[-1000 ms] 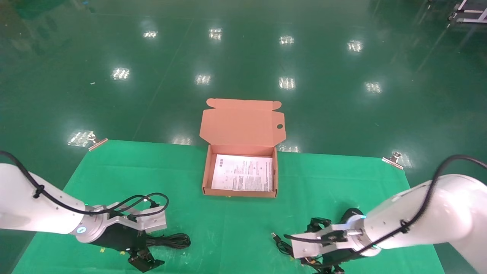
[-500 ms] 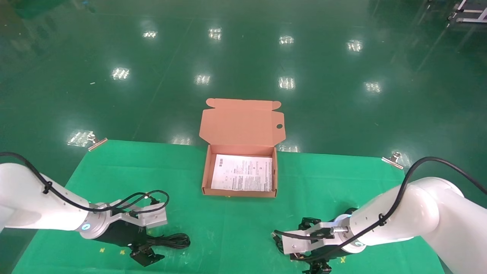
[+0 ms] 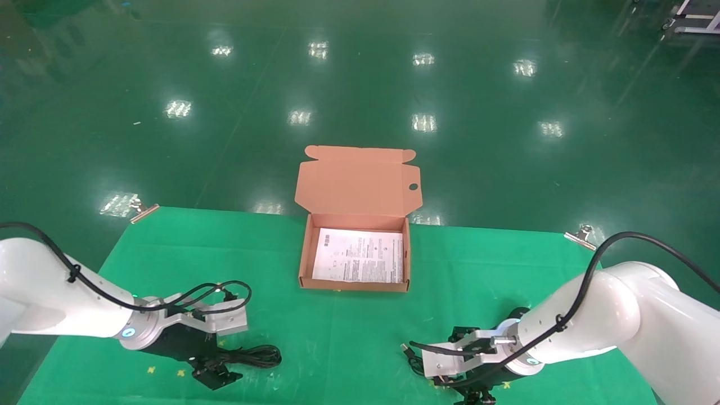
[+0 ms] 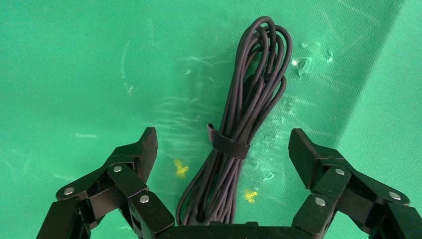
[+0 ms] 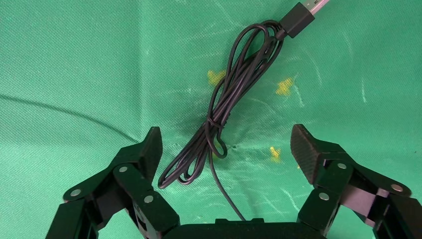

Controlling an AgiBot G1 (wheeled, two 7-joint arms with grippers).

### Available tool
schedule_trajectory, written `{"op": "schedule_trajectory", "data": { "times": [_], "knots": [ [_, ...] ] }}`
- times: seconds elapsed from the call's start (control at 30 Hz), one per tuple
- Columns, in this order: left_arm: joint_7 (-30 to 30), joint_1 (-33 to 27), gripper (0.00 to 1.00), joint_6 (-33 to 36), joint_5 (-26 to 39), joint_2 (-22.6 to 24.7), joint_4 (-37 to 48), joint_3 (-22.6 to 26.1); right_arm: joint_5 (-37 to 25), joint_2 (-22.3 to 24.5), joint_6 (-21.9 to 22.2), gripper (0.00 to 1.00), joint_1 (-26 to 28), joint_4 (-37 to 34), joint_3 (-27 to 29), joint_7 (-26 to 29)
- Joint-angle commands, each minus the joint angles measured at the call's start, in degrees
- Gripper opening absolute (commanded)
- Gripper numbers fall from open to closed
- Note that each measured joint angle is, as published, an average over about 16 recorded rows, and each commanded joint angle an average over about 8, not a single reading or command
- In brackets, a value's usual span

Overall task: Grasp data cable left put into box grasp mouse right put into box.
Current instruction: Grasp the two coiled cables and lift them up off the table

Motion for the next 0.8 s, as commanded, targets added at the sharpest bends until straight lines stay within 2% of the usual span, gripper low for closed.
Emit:
{"op": "schedule_trajectory", "data": {
  "times": [0.03, 0.8],
  "knots": [
    [-0.07, 0.01, 0.00, 0.02, 0.00, -0.05, -0.16, 0.00, 0.04, 0.06, -0.05, 0.00, 0.01, 0.16, 0.01, 0.01],
    [-0.31, 0.26, 0.00, 0.23, 0.10, -0.32, -0.92, 0.05, 0.34, 0.43, -0.20, 0.00, 0.01, 0.93, 0.17, 0.05]
  ]
}}
